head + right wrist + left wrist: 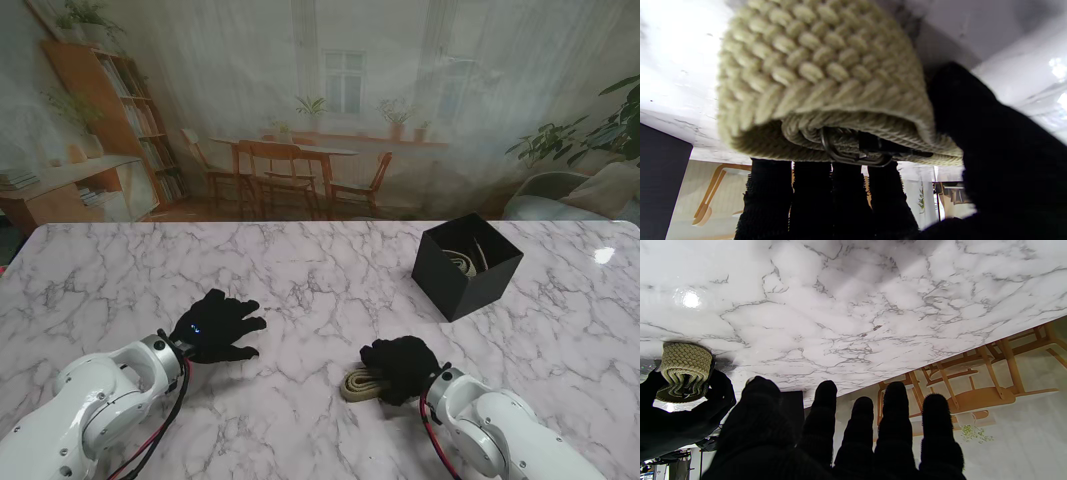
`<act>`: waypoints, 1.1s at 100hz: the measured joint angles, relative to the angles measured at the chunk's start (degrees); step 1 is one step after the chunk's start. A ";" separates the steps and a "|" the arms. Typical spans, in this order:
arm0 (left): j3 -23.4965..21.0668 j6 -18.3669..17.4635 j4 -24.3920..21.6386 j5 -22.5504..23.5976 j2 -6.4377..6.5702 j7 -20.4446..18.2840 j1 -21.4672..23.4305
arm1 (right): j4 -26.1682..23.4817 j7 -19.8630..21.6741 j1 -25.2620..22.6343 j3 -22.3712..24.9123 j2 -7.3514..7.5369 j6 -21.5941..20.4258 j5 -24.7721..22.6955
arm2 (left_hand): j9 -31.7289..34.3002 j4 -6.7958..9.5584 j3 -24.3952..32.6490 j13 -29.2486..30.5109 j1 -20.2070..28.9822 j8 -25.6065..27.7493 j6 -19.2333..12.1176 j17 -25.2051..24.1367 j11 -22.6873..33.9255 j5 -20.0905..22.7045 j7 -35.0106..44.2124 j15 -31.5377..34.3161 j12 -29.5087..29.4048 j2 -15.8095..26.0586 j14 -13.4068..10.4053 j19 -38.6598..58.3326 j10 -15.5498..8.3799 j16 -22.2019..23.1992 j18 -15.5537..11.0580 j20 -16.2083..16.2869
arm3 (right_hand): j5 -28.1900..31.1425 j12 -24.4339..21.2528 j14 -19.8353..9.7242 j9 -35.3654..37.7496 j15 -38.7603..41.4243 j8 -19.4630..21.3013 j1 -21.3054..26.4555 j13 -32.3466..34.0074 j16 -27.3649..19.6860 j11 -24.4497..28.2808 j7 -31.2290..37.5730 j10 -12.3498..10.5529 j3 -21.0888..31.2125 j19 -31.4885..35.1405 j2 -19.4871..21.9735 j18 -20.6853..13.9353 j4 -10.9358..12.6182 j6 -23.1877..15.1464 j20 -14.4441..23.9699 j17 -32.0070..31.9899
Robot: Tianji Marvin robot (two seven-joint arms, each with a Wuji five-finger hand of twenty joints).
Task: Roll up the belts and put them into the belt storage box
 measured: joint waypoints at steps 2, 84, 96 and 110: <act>-0.01 0.00 0.00 0.00 0.00 0.01 0.01 | 0.17 -0.44 0.06 -0.14 -0.03 0.14 0.12 | 0.00 0.00 0.00 0.00 0.00 0.00 0.00 0.00 0.00 0.00 0.00 0.00 0.00 0.00 0.00 0.00 0.00 0.00 0.00 0.00 | 0.01 0.42 -0.56 0.74 0.08 -1.82 0.25 1.30 0.02 0.05 1.21 -0.18 0.00 0.22 0.00 0.00 -1.17 -0.01 0.01 0.45; -0.01 0.76 0.32 -0.24 -0.06 1.04 -0.82 | -4.81 -10.32 -4.74 10.95 -1.96 -2.43 -3.43 | 0.00 0.00 0.00 0.00 0.00 0.00 0.00 0.00 0.00 0.00 0.00 0.00 0.00 0.00 0.00 0.00 0.00 0.00 0.00 0.00 | 8.38 0.33 -0.91 15.56 1.44 -13.74 1.96 15.69 0.27 -1.03 6.27 -0.88 -1.71 7.69 -3.83 -0.49 -7.77 -2.05 1.97 11.33; 0.78 3.20 0.69 -1.56 -0.11 1.05 -1.79 | -7.15 -10.16 -4.59 14.41 -2.05 -3.76 -4.18 | 0.23 0.00 0.00 0.00 -0.01 0.00 0.00 0.00 0.00 0.00 0.00 0.00 0.00 0.00 0.01 0.00 0.00 0.00 0.00 0.00 | 8.39 0.37 -0.91 15.60 1.44 -13.75 1.97 15.69 0.27 -1.15 6.27 -0.88 -1.71 7.70 -3.83 -0.49 -7.77 -2.09 1.97 11.33; 1.84 6.27 1.44 -3.12 -0.39 1.23 -3.04 | -8.15 -8.84 -1.95 16.78 -2.02 -4.11 -4.73 | 3.68 0.00 0.00 0.00 -0.01 0.00 -0.05 0.00 0.03 2.38 0.83 -0.02 0.00 0.00 0.53 -0.01 -0.03 -0.02 0.03 0.00 | 8.39 0.39 -0.91 15.61 1.44 -13.75 1.97 15.69 0.27 -1.18 6.27 -0.88 -1.71 7.70 -3.83 -0.49 -7.77 -2.11 1.97 11.33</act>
